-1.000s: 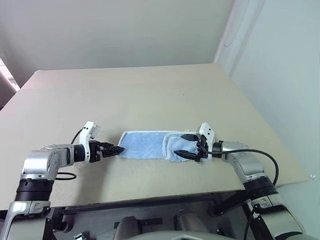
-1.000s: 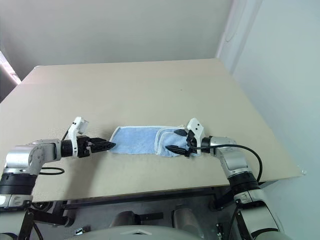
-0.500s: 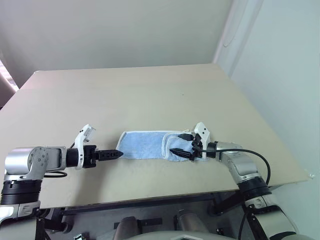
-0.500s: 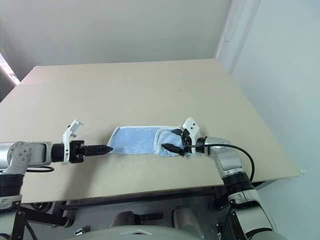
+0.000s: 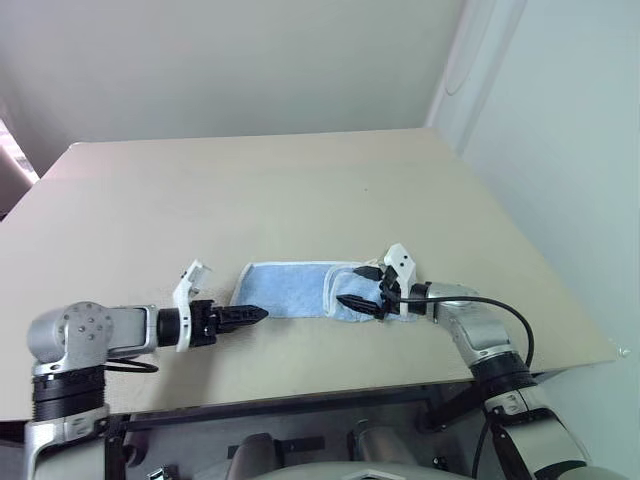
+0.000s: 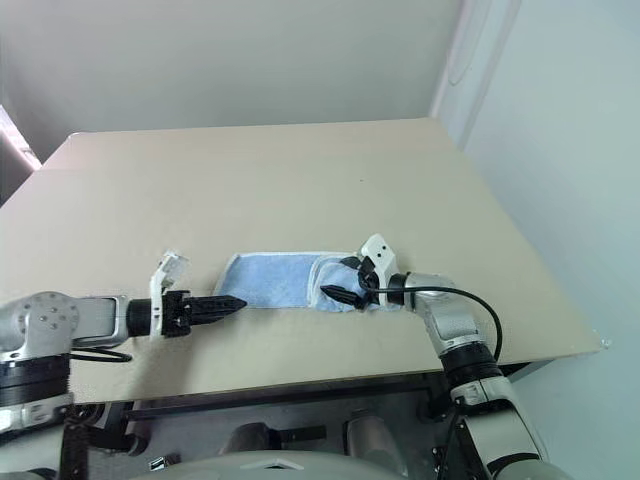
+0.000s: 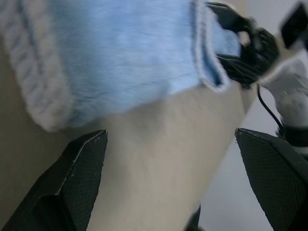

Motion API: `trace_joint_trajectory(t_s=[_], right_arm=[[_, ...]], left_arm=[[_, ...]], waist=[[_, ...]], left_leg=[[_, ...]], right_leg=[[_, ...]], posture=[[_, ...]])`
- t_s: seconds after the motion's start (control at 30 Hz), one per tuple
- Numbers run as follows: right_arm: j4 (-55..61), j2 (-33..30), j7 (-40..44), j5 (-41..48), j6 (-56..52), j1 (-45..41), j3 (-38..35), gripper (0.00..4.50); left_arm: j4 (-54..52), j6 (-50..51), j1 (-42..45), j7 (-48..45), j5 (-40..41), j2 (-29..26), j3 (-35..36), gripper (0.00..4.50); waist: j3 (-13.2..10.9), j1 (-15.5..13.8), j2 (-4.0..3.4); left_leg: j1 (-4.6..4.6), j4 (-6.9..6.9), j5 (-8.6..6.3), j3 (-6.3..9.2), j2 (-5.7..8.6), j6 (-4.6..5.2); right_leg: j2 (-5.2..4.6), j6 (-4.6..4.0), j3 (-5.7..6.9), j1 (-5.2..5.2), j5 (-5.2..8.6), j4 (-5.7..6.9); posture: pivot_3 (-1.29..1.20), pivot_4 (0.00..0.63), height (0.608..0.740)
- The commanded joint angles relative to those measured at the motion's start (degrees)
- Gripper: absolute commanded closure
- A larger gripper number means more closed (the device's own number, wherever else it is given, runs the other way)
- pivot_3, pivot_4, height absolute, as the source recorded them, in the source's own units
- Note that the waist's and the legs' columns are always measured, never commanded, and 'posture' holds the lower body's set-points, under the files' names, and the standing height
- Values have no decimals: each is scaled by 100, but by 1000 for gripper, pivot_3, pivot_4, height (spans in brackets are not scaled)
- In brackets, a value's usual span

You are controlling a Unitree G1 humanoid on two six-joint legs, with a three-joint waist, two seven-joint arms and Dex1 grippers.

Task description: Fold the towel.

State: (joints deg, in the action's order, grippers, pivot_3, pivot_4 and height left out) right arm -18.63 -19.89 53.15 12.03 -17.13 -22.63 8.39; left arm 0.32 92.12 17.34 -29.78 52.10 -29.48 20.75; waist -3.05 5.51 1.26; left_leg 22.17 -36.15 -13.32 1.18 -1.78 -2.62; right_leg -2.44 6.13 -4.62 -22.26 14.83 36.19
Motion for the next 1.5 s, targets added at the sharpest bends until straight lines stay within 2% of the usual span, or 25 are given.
trace_joint_trajectory(t_s=[0.03, 0.13, 0.27, 0.4, 0.5, 0.67, 0.87, 1.07, 1.27, 1.47, 1.5], right_arm=[[-16, 27, -36, 6, -23, -150, -37, 0], [-54, 10, -50, -7, -8, -155, -57, 0], [-13, 12, -78, -16, -20, -131, -45, 0], [33, 23, -68, -39, 14, -78, -21, 0], [16, 35, -63, -49, 49, -71, -10, 0], [-58, 77, -65, -81, 103, -128, 32, 0], [-107, 105, -70, -120, 177, -175, 35, 0], [-100, 51, -56, -133, 201, -139, -3, 0], [-141, 56, -105, -181, 202, -170, -16, 0], [-166, 64, -127, -206, 243, -159, 3, 0], [-179, 69, -137, -213, 254, -161, 6, 0]], left_arm=[[564, 38, 255, 946, -190, 260, 363, 33], [621, 38, 243, 1175, 50, 272, 402, 33], [646, 38, 259, 1595, 366, 198, 399, 33], [745, 38, 391, 2044, 478, 78, 649, 33], [867, 38, 457, 2275, 664, -84, 756, 33], [846, 38, 342, 2284, 1065, -545, 443, 33], [1098, 38, 444, 2544, 1215, -487, 423, 33], [1141, 38, 389, 2782, 1494, -280, 542, 33], [1312, 38, 426, 3034, 1876, -96, 705, 2064], [1318, 38, 325, 3284, 2144, -100, 777, 4222], [1323, 38, 329, 3318, 2170, -92, 824, 4468]], waist=[[4, -9, -8], [5, 14, -13], [4, 77, -17], [2, 168, -38], [2, 192, -37], [1, 197, -35], [0, 99, -44], [-1, 3, -45], [-2, 2, -45], [-1, -2, -43], [-1, -1, -43]], left_leg=[[-11, -1, 0, 4, 3, 0], [-87, 7, -5, 17, 10, -7], [-128, 6, -15, 69, 31, -24], [-126, 19, -15, 107, 35, -25], [-123, 16, -15, 110, 40, -25], [-126, 28, -15, 181, 67, -25], [-127, 114, -7, 233, 109, -12], [-123, 104, -5, 234, 110, -10], [-131, 104, -19, 235, 117, -33], [-75, 105, -8, 236, 116, -24], [-75, 105, -8, 236, 117, -23]], right_leg=[[0, 2, 0, 10, 1, 0], [1, 12, 0, 52, 9, -7], [-3, 4, 14, 89, 4, -25], [-14, -13, 59, 113, -6, -102], [-20, -15, 59, 109, -8, -104], [-12, -25, 70, 87, -18, -96], [-15, -24, 69, 81, -18, -84], [-14, -27, 69, 75, -13, -77], [-21, -26, 69, 74, -14, -95], [-17, -28, 67, 32, -17, -78], [-17, -28, 67, 31, -17, -75]], posture=[[0, 0, 740], [0, 0, 740], [0, 0, 740], [0, 0, 740], [0, 0, 740], [0, 0, 740], [0, 0, 740], [0, 0, 740], [0, 0, 740], [0, 0, 740], [0, 0, 740]])
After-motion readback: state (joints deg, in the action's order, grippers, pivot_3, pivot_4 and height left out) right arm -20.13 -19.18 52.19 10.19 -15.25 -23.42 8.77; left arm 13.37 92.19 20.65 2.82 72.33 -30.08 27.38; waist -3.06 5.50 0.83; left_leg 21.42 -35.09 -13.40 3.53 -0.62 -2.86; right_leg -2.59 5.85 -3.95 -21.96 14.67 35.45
